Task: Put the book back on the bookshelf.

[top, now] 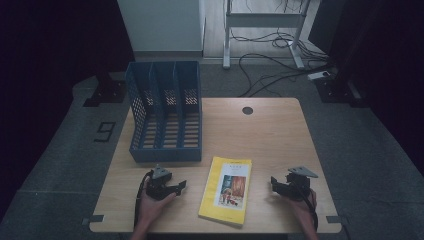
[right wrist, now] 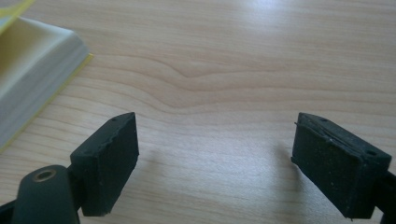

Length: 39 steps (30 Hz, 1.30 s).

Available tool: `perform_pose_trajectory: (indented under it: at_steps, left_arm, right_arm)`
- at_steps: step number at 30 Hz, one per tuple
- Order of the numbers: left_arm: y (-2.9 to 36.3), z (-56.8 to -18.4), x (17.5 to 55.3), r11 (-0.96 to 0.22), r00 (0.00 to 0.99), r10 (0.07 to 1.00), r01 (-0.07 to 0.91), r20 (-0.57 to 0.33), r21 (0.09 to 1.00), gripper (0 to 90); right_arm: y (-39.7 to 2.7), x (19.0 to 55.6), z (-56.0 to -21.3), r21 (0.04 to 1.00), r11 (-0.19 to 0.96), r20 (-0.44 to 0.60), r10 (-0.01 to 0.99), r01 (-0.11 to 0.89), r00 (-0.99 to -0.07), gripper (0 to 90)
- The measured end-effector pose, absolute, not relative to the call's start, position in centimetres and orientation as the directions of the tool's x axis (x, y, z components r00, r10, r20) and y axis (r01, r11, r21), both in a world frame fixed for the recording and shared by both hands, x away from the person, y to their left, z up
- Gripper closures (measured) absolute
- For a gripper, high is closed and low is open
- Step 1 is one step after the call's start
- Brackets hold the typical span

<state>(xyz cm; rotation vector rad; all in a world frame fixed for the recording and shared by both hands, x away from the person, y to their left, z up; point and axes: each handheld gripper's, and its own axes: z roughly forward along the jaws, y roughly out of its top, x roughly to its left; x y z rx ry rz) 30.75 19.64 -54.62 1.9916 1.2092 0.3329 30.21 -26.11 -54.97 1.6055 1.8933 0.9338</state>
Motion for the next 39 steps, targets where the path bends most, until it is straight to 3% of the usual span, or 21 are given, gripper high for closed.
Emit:
perform_pose_trajectory:
  at_steps: [25, 39]
  left_arm:
    - [18.8, -53.0, 29.8, -0.188, 0.531, 0.817, 0.614, -0.225, 0.766, 29.7]
    - [16.2, -52.9, 29.3, -0.227, 0.575, 0.788, 0.607, -0.223, 0.762, 30.0]
  right_arm:
    - [-22.1, 28.9, -52.3, 0.814, 0.119, 0.069, 0.952, 0.569, -0.298, 17.0]
    - [-19.5, 28.8, -52.1, 0.82, 0.15, 0.065, 0.934, 0.552, -0.351, 17.8]
